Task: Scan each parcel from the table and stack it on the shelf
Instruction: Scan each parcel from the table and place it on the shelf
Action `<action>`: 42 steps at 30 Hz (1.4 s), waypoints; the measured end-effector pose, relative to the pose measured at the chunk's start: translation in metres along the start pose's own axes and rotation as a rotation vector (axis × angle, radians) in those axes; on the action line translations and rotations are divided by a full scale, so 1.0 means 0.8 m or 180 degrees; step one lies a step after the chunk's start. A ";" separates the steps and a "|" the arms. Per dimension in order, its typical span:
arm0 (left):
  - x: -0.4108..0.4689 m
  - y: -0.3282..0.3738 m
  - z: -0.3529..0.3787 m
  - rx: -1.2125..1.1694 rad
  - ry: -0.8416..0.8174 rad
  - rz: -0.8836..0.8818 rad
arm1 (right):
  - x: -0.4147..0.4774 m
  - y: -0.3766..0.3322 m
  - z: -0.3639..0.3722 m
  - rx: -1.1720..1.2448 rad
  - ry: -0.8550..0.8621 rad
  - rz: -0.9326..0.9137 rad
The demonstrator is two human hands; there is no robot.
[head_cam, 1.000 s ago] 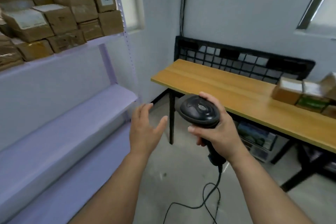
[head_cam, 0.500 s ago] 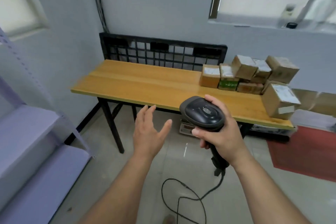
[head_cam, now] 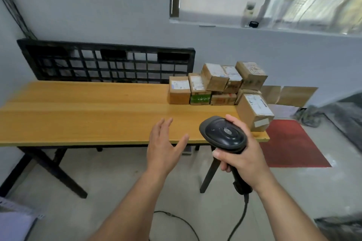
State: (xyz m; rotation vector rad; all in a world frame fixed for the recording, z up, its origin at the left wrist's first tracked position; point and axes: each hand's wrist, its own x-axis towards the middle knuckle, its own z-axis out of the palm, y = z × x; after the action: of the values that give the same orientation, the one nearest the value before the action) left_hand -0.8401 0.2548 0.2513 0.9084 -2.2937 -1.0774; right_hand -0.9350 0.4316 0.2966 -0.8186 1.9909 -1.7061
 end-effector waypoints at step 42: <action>0.203 0.151 0.428 -0.1606 -0.1353 -0.1640 | 0.264 0.217 -0.348 0.0197 -0.0340 0.1116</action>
State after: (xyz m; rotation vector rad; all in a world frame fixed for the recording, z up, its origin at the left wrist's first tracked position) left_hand -1.2109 0.3674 0.1617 1.1614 -1.9508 -2.1271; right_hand -1.3013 0.5178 0.1935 -0.4922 1.8697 -1.4817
